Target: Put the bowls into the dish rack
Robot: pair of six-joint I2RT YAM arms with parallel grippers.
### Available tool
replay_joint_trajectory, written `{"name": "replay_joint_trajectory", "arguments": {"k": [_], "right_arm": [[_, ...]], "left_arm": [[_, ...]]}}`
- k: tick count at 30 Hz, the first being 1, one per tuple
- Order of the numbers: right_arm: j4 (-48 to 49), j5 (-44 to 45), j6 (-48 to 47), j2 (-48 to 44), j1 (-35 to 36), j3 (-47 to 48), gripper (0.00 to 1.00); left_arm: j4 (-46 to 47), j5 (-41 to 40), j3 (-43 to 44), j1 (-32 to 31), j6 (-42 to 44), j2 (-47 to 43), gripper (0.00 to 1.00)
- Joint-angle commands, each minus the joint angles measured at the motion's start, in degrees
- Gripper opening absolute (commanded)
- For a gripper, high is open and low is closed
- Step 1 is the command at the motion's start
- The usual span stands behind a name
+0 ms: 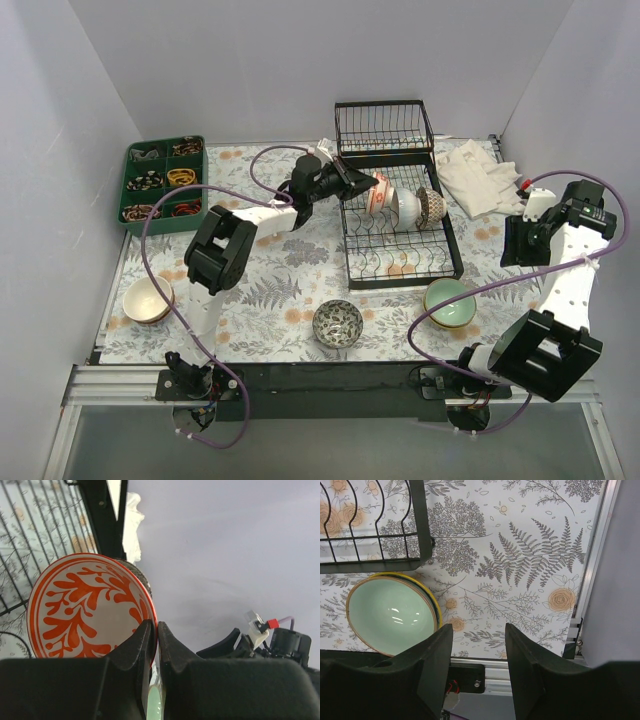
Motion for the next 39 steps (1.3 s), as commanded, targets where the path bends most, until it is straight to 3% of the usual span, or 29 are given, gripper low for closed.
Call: {"name": "replay_joint_trajectory", "arguments": {"k": [1,20,29,38,39], "right_arm": [[-0.11,0.63,-0.18,-1.34,-0.25,-0.4,0.55],[-0.2,0.54,-0.44,0.51,-0.25,-1.89,0.55],[-0.2,1.07,-0.44,0.33,-0.25,-2.95,0.55],[1.03,0.1,-0.09,-0.37,-0.25,-4.53,0.55],[1.21,-0.16,0.0,-0.46,-0.25,-4.53,0.55]], "left_arm": [[-0.34,-3.34,2.68,-0.62,-5.52,-0.47,0.0],[-11.41,-7.74,6.38,-4.05,-20.11,2.87,0.0],[-16.6,-7.92,3.48,-4.14,-26.17,3.57,0.0],[-17.31,-7.74,-0.74,-3.97,-24.34,-0.12,0.0],[-17.4,-7.83,-1.26,-3.88,-23.47,-0.38,0.1]]}}
